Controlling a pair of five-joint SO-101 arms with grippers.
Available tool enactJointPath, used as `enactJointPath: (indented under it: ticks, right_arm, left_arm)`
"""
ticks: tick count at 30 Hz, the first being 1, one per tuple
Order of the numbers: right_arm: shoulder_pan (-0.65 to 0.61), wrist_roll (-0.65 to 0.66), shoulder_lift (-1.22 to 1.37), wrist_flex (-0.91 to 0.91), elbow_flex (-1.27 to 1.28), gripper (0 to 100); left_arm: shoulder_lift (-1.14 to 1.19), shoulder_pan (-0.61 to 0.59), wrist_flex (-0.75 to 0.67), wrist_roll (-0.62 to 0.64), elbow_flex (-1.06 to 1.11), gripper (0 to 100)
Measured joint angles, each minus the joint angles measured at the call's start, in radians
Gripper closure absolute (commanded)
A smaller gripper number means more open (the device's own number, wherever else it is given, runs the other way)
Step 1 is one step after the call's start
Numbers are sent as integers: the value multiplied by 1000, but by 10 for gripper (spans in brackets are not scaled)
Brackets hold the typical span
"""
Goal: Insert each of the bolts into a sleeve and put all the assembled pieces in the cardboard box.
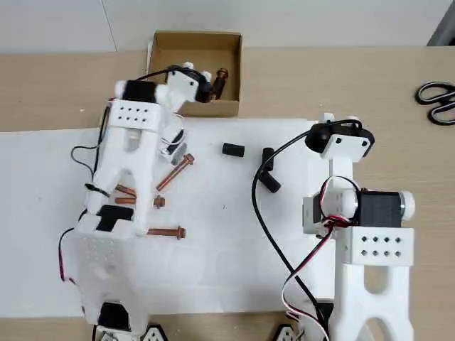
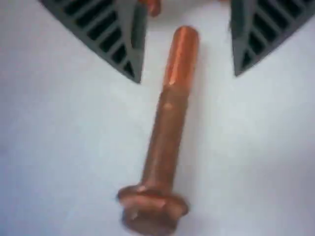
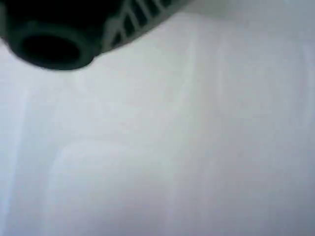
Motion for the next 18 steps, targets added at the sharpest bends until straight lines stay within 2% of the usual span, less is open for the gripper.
enactJointPath:
  ticks: [4,18]
  right_arm:
    - [0,0,0,0,0,995]
    - [0,0,0,0,0,995]
  left_arm:
    - [34,32,0,0,-43,881]
    - [229,34,-2,0,-175,881]
